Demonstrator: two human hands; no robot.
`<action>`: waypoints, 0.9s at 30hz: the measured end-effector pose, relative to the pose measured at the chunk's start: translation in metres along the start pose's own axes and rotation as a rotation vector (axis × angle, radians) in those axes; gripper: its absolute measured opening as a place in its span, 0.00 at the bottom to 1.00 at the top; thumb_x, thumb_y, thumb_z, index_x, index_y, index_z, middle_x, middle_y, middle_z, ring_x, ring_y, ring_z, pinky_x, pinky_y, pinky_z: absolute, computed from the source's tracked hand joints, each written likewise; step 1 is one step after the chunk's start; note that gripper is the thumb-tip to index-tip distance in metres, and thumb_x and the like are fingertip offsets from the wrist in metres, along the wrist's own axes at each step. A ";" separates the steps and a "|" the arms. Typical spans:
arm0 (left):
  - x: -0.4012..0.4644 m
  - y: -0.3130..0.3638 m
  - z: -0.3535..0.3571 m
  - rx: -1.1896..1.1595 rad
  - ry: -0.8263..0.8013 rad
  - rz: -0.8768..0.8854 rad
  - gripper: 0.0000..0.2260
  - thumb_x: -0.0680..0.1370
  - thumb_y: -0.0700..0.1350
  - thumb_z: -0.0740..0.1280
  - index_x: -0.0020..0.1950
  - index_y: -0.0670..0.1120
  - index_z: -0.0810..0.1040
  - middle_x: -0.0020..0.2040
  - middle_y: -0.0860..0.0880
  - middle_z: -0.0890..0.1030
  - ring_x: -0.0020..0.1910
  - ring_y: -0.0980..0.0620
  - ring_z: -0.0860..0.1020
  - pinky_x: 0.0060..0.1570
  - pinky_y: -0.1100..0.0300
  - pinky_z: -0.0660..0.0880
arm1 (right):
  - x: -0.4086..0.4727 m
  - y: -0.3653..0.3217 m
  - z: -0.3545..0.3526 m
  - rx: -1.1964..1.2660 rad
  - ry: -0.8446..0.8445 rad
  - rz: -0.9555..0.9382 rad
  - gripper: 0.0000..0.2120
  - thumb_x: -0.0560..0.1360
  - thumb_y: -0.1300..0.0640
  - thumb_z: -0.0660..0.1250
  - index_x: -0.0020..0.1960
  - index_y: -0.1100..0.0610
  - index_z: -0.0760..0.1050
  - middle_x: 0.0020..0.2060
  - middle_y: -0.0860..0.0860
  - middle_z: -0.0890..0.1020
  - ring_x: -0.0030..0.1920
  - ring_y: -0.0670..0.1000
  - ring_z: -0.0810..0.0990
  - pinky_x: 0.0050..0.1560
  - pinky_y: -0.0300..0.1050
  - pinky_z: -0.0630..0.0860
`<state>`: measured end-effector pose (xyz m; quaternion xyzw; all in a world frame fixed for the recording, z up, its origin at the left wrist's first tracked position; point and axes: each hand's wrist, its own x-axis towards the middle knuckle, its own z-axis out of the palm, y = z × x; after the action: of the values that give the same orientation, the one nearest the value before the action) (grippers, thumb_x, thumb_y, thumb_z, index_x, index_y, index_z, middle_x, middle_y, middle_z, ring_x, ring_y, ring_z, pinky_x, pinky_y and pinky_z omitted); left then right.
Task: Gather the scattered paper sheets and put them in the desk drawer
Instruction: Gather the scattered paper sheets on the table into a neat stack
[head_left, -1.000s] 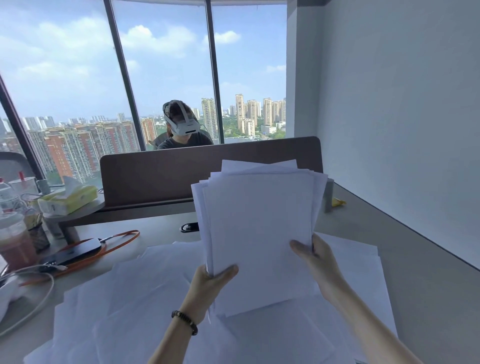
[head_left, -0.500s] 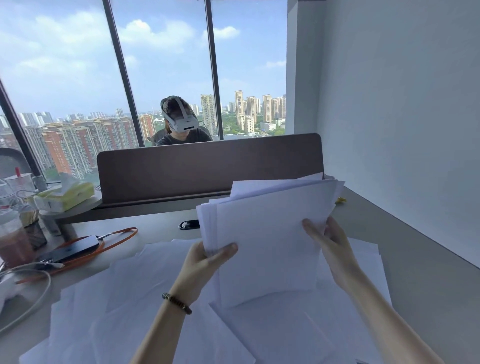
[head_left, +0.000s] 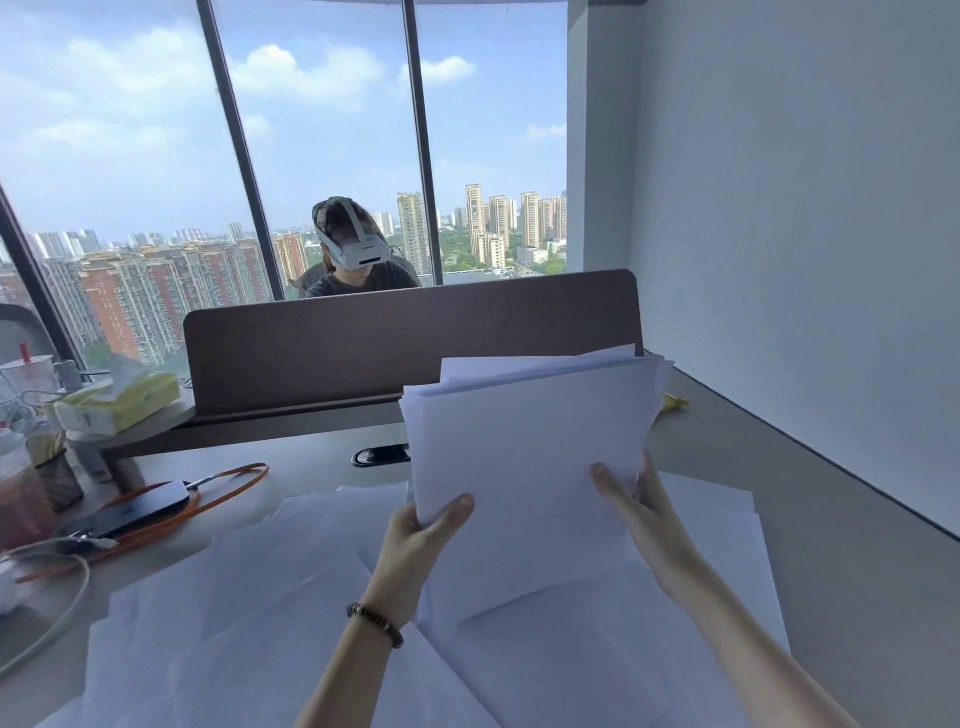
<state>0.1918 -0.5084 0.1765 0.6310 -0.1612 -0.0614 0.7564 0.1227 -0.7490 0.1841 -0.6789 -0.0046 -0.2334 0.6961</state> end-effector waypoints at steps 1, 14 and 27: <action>0.000 -0.001 0.001 -0.005 -0.006 -0.012 0.16 0.72 0.49 0.75 0.54 0.40 0.85 0.54 0.40 0.86 0.56 0.38 0.83 0.59 0.42 0.78 | -0.002 0.002 0.001 0.008 0.000 0.014 0.24 0.78 0.50 0.68 0.72 0.42 0.67 0.63 0.37 0.81 0.66 0.41 0.78 0.67 0.49 0.74; 0.009 0.026 0.011 0.051 -0.001 0.104 0.13 0.70 0.47 0.76 0.51 0.41 0.86 0.50 0.42 0.87 0.50 0.42 0.85 0.50 0.47 0.82 | 0.011 -0.038 0.005 -0.152 0.102 -0.201 0.16 0.79 0.48 0.67 0.63 0.34 0.68 0.56 0.32 0.81 0.58 0.35 0.79 0.56 0.40 0.75; 0.007 -0.016 0.016 0.087 0.012 0.063 0.11 0.70 0.48 0.77 0.51 0.52 0.87 0.52 0.48 0.87 0.55 0.49 0.84 0.55 0.54 0.80 | 0.015 0.003 0.001 0.011 0.051 -0.004 0.09 0.81 0.56 0.65 0.60 0.49 0.78 0.51 0.42 0.87 0.58 0.47 0.84 0.45 0.32 0.78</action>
<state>0.1951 -0.5290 0.1648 0.6582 -0.1789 -0.0268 0.7307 0.1378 -0.7527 0.1862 -0.6689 0.0104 -0.2520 0.6992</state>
